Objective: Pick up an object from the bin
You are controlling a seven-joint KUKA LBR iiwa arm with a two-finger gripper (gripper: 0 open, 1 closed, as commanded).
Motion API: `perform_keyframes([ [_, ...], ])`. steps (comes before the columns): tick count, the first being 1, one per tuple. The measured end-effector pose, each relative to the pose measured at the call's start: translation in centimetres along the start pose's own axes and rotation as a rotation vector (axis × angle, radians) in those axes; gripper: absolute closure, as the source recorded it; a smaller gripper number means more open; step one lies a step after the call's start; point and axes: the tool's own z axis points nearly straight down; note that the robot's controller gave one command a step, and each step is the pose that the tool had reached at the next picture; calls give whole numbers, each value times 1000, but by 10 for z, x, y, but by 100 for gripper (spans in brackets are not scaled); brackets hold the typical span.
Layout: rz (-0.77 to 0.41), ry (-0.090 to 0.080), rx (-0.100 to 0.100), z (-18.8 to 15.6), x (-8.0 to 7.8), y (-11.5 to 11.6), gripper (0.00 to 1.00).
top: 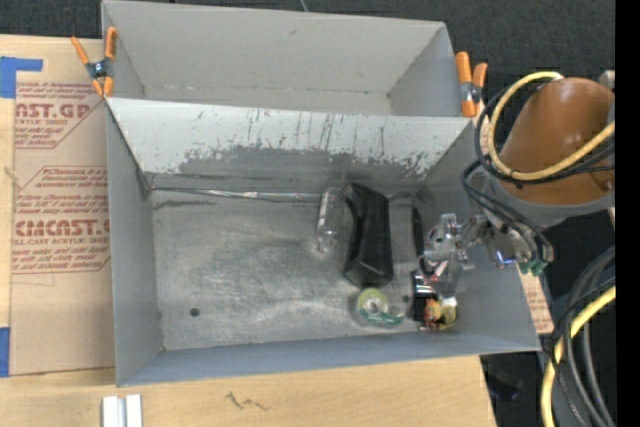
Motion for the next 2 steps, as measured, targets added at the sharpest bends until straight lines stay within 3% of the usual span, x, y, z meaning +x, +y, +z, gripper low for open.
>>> perform_keyframes([
  [1, 79, 2, -1, -6, -1, 1, 100],
  [2, 197, 0, 1, -37, 4, 3, 100],
])
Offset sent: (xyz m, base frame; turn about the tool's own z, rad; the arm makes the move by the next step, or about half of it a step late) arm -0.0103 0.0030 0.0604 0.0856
